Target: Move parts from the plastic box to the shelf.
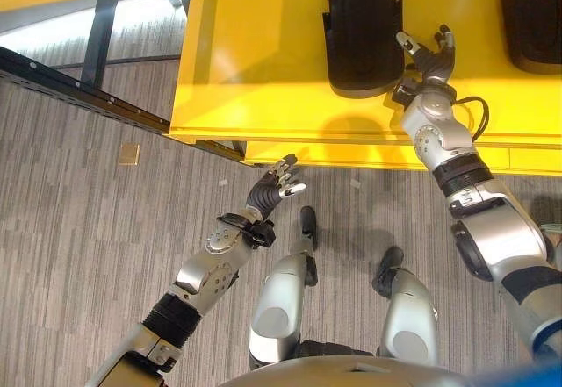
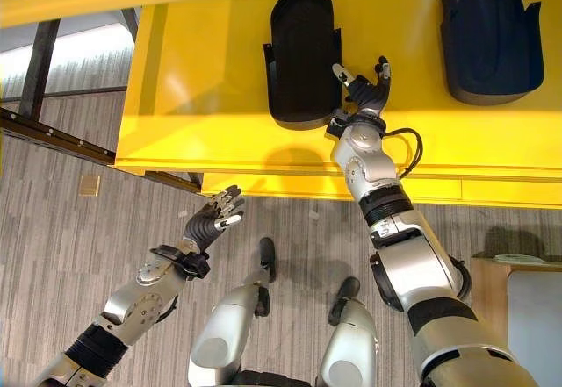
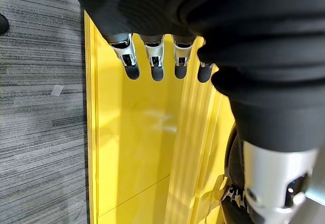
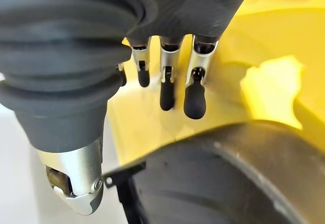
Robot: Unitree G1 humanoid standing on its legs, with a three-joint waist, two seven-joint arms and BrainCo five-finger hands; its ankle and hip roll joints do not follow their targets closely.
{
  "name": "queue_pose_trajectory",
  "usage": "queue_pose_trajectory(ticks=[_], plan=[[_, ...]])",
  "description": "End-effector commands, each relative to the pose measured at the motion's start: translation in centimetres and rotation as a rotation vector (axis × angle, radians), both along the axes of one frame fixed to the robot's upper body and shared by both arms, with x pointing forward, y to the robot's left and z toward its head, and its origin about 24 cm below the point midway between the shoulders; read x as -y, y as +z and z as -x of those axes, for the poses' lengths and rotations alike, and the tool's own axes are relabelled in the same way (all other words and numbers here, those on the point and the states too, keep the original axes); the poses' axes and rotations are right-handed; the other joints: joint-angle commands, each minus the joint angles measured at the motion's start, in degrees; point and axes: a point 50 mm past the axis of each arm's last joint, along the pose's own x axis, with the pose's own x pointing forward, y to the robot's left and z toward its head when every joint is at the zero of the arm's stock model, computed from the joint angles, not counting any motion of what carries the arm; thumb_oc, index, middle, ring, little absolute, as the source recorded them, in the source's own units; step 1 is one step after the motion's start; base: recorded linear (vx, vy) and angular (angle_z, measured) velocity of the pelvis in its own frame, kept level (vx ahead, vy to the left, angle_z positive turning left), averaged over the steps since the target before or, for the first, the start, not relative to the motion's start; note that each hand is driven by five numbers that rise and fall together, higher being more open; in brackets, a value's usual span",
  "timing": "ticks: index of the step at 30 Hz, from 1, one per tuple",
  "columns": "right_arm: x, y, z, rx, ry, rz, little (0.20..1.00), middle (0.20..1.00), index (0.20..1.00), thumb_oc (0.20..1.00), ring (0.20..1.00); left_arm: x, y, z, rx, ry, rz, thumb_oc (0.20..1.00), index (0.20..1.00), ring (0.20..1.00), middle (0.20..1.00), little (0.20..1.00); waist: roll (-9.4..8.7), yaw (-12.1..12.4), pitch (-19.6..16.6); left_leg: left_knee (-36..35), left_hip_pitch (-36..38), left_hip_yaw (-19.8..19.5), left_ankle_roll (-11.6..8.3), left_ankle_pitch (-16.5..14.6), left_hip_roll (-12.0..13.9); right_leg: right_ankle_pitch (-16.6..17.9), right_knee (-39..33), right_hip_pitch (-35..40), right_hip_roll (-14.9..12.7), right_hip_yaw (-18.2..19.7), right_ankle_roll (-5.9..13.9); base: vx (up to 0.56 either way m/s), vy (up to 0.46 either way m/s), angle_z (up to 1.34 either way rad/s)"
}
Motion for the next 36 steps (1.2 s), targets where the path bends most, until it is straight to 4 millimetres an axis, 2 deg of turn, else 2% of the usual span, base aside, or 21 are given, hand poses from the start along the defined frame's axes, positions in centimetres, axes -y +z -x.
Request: queue_pose_trajectory(ticks=[1, 10, 16, 18, 21, 22, 23, 24, 25, 26, 28, 29, 32, 36], plan=[[-0.3, 3.5, 1.1, 0.224, -0.073, 0.109, 1.0, 1.0, 1.0, 1.0, 1.0, 0.9, 2.0, -0.3, 0.09, -0.024, 0.038, 1.0, 1.0, 1.0, 1.0, 1.0, -1.66, 0.5, 1.8, 4.3, 6.6, 6.3, -4.13, -12.1, 1.8, 6.5, -11.3, 0.4, 3.1, 0.7, 0.61, 0.0, 0.0, 0.0], [-1.2, 5.8, 3.4, 0.446, -0.11, 0.153, 1.0, 1.0, 1.0, 1.0, 1.0, 1.4, 1.6, 0.2, 0.09, -0.017, 0.062, 1.0, 1.0, 1.0, 1.0, 1.0, -1.31, -0.7, 1.8, 4.0, 7.8, 6.4, -4.06, -12.3, 1.7, 6.4, -11.8, 1.4, 3.2, 1.2, 0.56, 0.01, 0.02, -0.02], [-3.0, 6.7, 5.7, 0.598, -0.07, 0.265, 1.0, 1.0, 1.0, 1.0, 1.0, 1.7, 1.0, 0.5, 0.081, -0.01, 0.084, 1.0, 1.0, 1.0, 1.0, 1.0, -0.86, -2.3, 1.8, 3.9, 9.4, 7.4, -4.02, -12.5, 1.6, 6.4, -12.5, 2.6, 3.0, 2.0, 0.42, 0.02, 0.057, -0.07], [-4.3, 6.7, 6.6, 0.631, -0.02, 0.363, 1.0, 1.0, 1.0, 1.0, 1.0, 1.6, 1.1, 0.5, 0.081, -0.007, 0.092, 1.0, 1.0, 1.0, 1.0, 1.0, -0.79, -3.1, 1.8, 3.8, 9.9, 7.6, -4.01, -12.6, 1.5, 6.4, -12.5, 2.9, 2.9, 2.4, 0.54, 0.01, 0.074, -0.09], [-5.9, 5.4, 7.1, 0.614, 0.068, 0.507, 1.0, 1.0, 1.0, 1.0, 1.0, 1.6, 1.0, 0.6, 0.078, -0.003, 0.099, 1.0, 1.0, 1.0, 1.0, 1.0, -0.94, -3.8, 1.8, 3.9, 10.5, 7.9, -4.01, -12.7, 1.5, 6.5, -12.9, 3.6, 2.8, 2.7, 0.56, -0.01, 0.053, -0.09], [-7.0, 3.6, 7.5, 0.57, 0.139, 0.621, 1.0, 1.0, 1.0, 1.0, 1.0, 1.4, 0.9, 0.7, 0.079, 0.004, 0.099, 1.0, 1.0, 1.0, 1.0, 1.0, -1.2, -4.2, 1.8, 4.0, 10.3, 9.0, -3.5, -11.8, 2.0, 7.7, -13.4, 3.4, 3.0, 2.5, -0.05, 0.0, 0.039, -0.17], [-7.0, 3.6, 7.5, 0.568, 0.138, 0.621, 1.0, 1.0, 1.0, 1.0, 1.0, 1.4, 0.8, 0.7, 0.078, 0.004, 0.099, 1.0, 1.0, 1.0, 1.0, 1.0, -1.22, -4.2, 1.7, 4.0, 10.9, 8.3, -3.92, -12.8, 1.8, 6.7, -13.1, 3.9, 2.9, 3.0, 0.51, -0.06, 0.026, -0.17], [-7.3, 2.7, 7.5, 0.539, 0.174, 0.655, 1.0, 1.0, 1.0, 1.0, 1.0, 1.3, 0.8, 0.7, 0.079, 0.01, 0.098, 1.0, 1.0, 1.0, 1.0, 1.0, -1.37, -4.4, 1.8, 3.9, 10.5, 9.1, -3.48, -11.9, 2.1, 7.8, -13.5, 3.6, 3.0, 2.6, -0.06, 0.07, 0.031, -0.06], [-7.6, 0.8, 8.0, 0.516, 0.253, 0.746, 1.0, 1.0, 1.0, 1.0, 1.0, 0.8, 0.6, 0.8, 0.083, 0.022, 0.099, 1.0, 1.0, 1.0, 1.0, 1.0, -1.94, -4.9, 1.7, 3.9, 11.5, 8.7, -3.8, -12.9, 2.2, 6.8, -13.5, 4.5, 2.9, 3.1, 0.59, -0.06, 0.009, -0.03], [-7.4, 0.1, 8.2, 0.503, 0.289, 0.787, 1.0, 1.0, 1.0, 1.0, 1.0, 0.5, 0.6, 0.7, 0.086, 0.031, 0.099, 1.0, 1.0, 1.0, 1.0, 1.0, -2.18, -5.2, 1.8, 3.8, 11.0, 9.6, -3.37, -11.9, 2.5, 8.0, -14.0, 4.1, 3.0, 2.7, 0.09, 0.06, 0.019, 0.01], [-7.1, -0.9, 8.6, 0.485, 0.327, 0.832, 1.0, 1.0, 1.0, 1.0, 1.0, 0.1, 0.6, 0.8, 0.089, 0.039, 0.093, 1.0, 1.0, 1.0, 1.0, 1.0, -2.64, -5.6, 1.7, 3.9, 11.7, 9.0, -3.74, -12.9, 2.4, 7.1, -13.9, 4.6, 2.9, 3.2, 0.85, 0.02, -0.005, 0.01], [-6.3, -2.0, 9.6, 0.491, 0.36, 0.903, 1.0, 1.0, 1.0, 1.0, 1.0, -0.7, 0.5, 0.9, 0.096, 0.054, 0.087, 1.0, 1.0, 1.0, 1.0, 1.0, -3.32, -6.1, 1.6, 3.8, 11.7, 9.2, -3.69, -13.0, 2.7, 7.3, -14.2, 4.7, 3.0, 3.3, 1.15, 0.0, 0.0, 0.0], [-4.9, -2.6, 11.6, 0.523, 0.414, 1.031, 1.0, 1.0, 1.0, 1.0, 1.0, -2.1, 0.5, 1.3, 0.109, 0.079, 0.074, 1.0, 1.0, 1.0, 1.0, 1.0, -4.44, -6.9, 1.5, 3.6, 11.9, 9.8, -3.65, -13.1, 3.3, 7.7, -15.1, 4.9, 3.4, 3.5, 1.77, -0.03, -0.022, -0.03], [-4.7, -3.1, 13.4, 0.559, 0.508, 1.164, 1.0, 1.0, 1.0, 1.0, 1.0, -3.1, 0.5, 1.5, 0.118, 0.103, 0.061, 1.0, 1.0, 1.0, 1.0, 1.0, -5.52, -7.3, 1.5, 3.8, 11.8, 10.0, -3.51, -13.4, 3.7, 7.8, -15.5, 4.9, 3.8, 3.7, 2.19, -0.03, -0.047, -0.13]])
